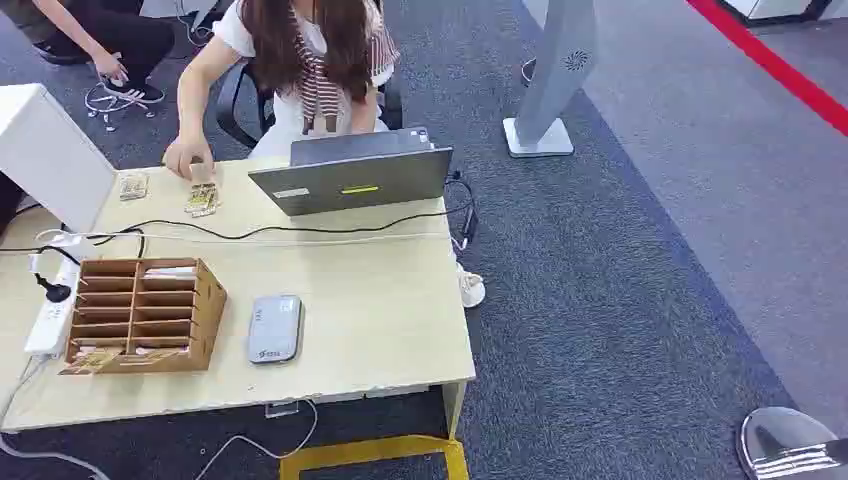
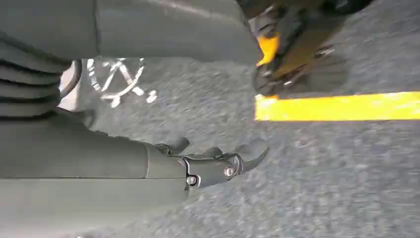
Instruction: Pass the card to the sensor for recognition and then transmit it.
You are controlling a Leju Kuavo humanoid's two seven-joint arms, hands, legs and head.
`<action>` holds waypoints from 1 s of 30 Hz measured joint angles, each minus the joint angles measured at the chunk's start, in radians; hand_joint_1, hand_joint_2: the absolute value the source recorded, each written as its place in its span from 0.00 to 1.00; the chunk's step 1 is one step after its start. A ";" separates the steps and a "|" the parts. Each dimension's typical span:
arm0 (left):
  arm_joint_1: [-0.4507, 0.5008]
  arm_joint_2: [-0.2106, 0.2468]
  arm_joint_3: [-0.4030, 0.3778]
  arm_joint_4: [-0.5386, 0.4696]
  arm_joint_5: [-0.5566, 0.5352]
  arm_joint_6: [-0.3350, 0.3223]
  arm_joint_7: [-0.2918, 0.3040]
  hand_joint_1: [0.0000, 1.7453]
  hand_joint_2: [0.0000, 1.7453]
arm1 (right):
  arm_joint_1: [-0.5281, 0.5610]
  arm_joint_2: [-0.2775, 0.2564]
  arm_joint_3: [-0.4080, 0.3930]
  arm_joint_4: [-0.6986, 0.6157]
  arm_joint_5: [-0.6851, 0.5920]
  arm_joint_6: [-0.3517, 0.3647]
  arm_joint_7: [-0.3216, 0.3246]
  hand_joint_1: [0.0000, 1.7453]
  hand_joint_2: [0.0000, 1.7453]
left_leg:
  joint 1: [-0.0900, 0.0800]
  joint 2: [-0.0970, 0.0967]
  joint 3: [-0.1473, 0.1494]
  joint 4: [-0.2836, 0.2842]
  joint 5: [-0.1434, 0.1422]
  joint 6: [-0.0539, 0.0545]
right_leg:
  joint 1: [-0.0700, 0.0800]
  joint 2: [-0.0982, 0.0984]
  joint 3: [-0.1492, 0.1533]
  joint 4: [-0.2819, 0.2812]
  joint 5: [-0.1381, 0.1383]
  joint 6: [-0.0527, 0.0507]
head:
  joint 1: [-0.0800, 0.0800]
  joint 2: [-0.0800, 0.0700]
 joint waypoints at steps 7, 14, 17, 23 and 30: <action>-0.028 -0.003 0.168 0.000 -0.006 -0.067 -0.123 0.00 1.00 | -0.051 0.003 0.011 0.023 -0.091 0.003 -0.069 0.00 1.00 | 0.000 0.000 0.000 0.000 0.001 0.000 | 0.000 0.000 0.000 0.000 0.000 0.000 | 0.000 0.000; -0.058 -0.012 0.342 0.001 -0.028 -0.148 -0.265 0.00 0.00 | -0.097 0.009 0.015 0.055 -0.183 0.002 -0.133 0.00 0.00 | 0.000 0.000 0.000 0.000 0.001 0.000 | 0.000 0.000 0.000 0.000 0.000 0.000 | 0.000 0.000; -0.070 -0.017 0.414 0.001 -0.042 -0.182 -0.325 0.00 1.00 | -0.115 0.013 0.015 0.071 -0.217 0.001 -0.157 0.00 0.00 | 0.000 0.000 0.000 0.000 0.001 0.000 | 0.000 0.000 0.000 0.000 0.000 0.000 | 0.000 0.000; -0.077 -0.060 0.527 -0.066 -0.081 -0.262 -0.428 0.00 1.00 | -0.126 0.021 0.015 0.103 -0.264 -0.022 -0.185 0.00 0.00 | 0.000 0.000 0.000 0.000 0.001 0.000 | 0.000 0.000 0.000 0.000 0.000 0.000 | 0.000 0.000; -0.030 -0.111 0.531 -0.277 -0.086 -0.293 -0.441 0.00 1.00 | -0.126 0.029 0.015 0.125 -0.279 -0.057 -0.179 0.00 0.00 | 0.000 0.000 0.000 0.000 0.001 0.000 | 0.000 0.000 0.000 0.000 0.000 0.000 | 0.000 0.000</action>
